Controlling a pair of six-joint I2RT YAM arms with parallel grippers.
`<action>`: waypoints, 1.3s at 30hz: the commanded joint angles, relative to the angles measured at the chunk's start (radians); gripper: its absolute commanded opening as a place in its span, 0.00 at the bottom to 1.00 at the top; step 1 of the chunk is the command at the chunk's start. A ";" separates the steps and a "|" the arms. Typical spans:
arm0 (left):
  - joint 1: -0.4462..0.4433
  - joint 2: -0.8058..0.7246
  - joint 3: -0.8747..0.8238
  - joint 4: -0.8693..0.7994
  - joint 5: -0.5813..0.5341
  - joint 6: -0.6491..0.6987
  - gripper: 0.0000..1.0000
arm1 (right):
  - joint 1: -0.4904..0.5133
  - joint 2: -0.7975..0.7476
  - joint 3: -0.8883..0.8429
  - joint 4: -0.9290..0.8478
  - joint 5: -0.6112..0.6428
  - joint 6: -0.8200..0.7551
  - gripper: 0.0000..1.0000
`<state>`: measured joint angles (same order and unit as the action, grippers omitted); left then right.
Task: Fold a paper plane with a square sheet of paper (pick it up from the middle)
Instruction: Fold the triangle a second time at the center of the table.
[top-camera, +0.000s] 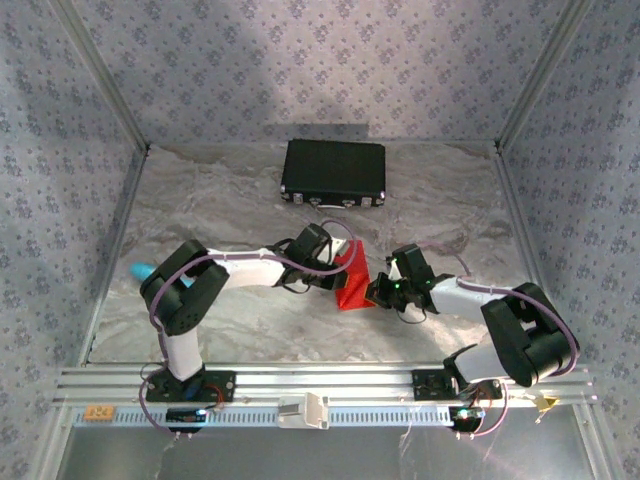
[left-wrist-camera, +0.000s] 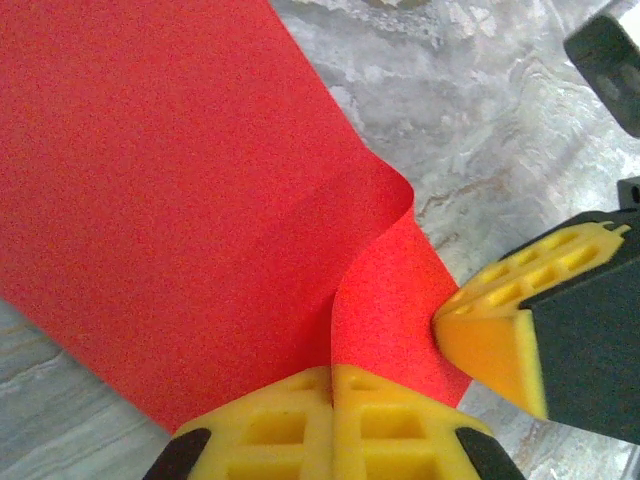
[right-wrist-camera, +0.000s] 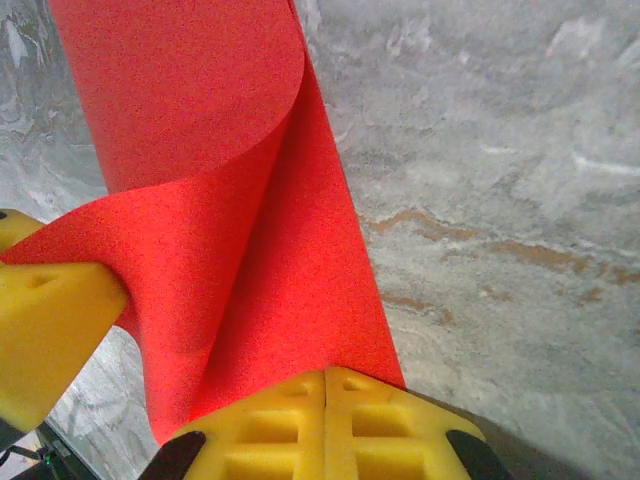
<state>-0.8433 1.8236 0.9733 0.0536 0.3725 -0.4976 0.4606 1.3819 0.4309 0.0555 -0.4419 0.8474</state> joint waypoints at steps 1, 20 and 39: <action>0.009 -0.006 -0.004 -0.021 -0.023 0.026 0.00 | 0.004 0.007 0.006 -0.072 0.041 -0.010 0.02; 0.010 0.015 0.002 -0.028 -0.061 0.026 0.00 | 0.004 0.003 0.008 -0.076 0.045 -0.011 0.02; 0.010 0.034 -0.023 -0.009 -0.043 -0.007 0.00 | 0.022 -0.052 0.041 0.017 -0.022 0.003 0.05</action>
<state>-0.8375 1.8553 0.9657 0.0433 0.3229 -0.4961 0.4706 1.3483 0.4423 0.0391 -0.4381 0.8482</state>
